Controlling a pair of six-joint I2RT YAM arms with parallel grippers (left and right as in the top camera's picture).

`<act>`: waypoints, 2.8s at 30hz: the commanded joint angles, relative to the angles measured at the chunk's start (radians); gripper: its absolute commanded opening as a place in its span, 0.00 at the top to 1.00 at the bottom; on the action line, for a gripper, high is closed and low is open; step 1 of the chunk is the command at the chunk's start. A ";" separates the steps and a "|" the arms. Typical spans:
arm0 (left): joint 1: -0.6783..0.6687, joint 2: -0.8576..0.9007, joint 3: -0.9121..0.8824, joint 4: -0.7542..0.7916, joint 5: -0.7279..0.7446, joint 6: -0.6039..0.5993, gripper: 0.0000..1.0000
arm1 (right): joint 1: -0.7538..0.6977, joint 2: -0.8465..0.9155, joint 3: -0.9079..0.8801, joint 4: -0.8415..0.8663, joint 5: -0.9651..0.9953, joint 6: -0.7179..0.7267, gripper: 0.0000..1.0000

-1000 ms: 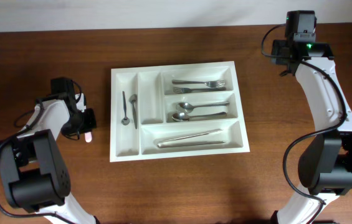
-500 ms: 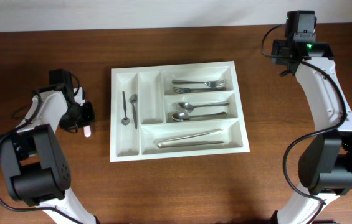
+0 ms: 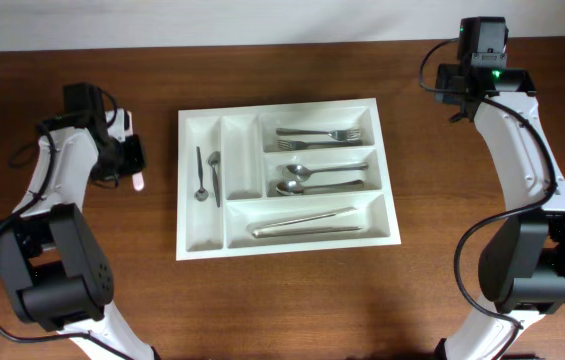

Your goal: Pack container

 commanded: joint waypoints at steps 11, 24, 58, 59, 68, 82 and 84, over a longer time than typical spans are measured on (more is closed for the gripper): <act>-0.191 0.007 0.102 0.005 0.262 -0.018 0.98 | -0.008 -0.005 0.006 0.000 0.004 0.008 0.01; -0.390 0.008 0.100 0.041 0.252 -0.205 0.98 | -0.008 -0.005 0.006 0.000 0.004 0.008 0.01; -0.462 0.009 -0.052 0.065 0.102 -0.399 0.55 | -0.008 -0.005 0.006 0.000 0.004 0.008 0.01; -0.461 0.009 -0.052 0.071 0.103 -0.399 0.48 | -0.008 -0.005 0.006 0.000 0.004 0.008 0.01; -0.451 0.005 -0.040 0.086 0.103 -0.398 0.30 | -0.008 -0.005 0.006 0.000 0.004 0.008 0.01; -0.273 -0.274 0.109 -0.083 0.104 -0.361 0.01 | -0.008 -0.005 0.006 0.000 0.004 0.008 0.01; -0.249 -0.343 0.109 -0.113 0.103 -0.361 0.01 | -0.008 -0.005 0.006 0.000 0.004 0.008 0.01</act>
